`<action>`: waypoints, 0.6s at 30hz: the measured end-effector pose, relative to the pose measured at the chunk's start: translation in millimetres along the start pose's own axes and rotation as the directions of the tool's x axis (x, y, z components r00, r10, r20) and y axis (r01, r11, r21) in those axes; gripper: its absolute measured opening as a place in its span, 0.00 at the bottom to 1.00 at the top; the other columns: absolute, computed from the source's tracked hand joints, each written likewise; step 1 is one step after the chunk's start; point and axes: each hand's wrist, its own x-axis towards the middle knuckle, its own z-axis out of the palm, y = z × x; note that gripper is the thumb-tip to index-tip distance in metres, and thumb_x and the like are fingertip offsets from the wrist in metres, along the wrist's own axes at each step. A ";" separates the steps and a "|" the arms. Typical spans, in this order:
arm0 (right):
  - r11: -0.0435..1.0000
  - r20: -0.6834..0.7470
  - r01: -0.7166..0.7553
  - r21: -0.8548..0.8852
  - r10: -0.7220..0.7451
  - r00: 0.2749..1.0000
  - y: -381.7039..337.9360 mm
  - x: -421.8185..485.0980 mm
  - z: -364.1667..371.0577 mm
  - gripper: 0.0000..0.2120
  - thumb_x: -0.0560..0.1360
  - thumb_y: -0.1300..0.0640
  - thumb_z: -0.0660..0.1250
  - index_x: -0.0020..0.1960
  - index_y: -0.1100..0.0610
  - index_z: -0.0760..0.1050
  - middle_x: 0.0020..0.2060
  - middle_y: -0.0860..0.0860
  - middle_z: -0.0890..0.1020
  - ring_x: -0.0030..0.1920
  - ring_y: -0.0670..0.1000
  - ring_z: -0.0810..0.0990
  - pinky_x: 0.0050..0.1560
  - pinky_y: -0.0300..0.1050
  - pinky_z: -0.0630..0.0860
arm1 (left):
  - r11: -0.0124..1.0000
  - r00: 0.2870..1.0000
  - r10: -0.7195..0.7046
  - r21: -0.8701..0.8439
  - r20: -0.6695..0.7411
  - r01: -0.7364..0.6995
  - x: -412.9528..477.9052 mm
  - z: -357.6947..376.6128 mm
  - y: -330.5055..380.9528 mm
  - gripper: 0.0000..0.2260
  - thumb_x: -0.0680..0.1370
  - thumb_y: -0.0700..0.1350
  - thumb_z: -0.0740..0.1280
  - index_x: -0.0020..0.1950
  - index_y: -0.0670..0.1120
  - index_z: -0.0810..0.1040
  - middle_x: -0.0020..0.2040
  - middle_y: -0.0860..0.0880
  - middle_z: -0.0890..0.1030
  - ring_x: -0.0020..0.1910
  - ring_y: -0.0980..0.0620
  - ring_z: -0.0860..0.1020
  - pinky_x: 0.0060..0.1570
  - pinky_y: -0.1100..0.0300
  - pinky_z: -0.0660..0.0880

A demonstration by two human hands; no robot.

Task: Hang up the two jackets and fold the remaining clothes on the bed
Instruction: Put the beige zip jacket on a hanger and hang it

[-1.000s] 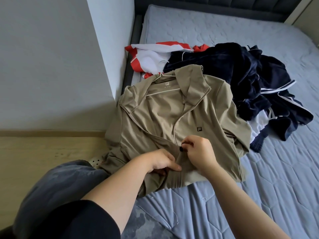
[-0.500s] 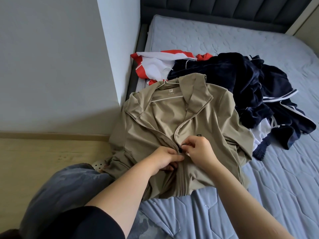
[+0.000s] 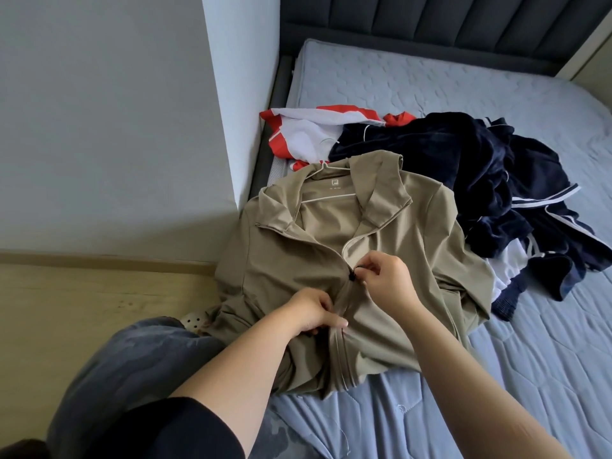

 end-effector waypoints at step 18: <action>0.994 0.055 0.069 -0.080 -0.065 0.996 -29.3 30.8 -3.2 0.08 0.72 0.66 0.67 0.38 0.55 0.76 0.34 0.51 0.80 0.43 0.55 0.79 0.47 0.47 0.75 | 0.999 0.998 0.035 -0.016 -0.061 -0.036 6.1 -14.4 4.5 0.12 0.72 0.42 0.72 0.32 0.47 0.72 0.22 0.54 0.72 0.21 0.58 0.69 0.22 0.67 0.67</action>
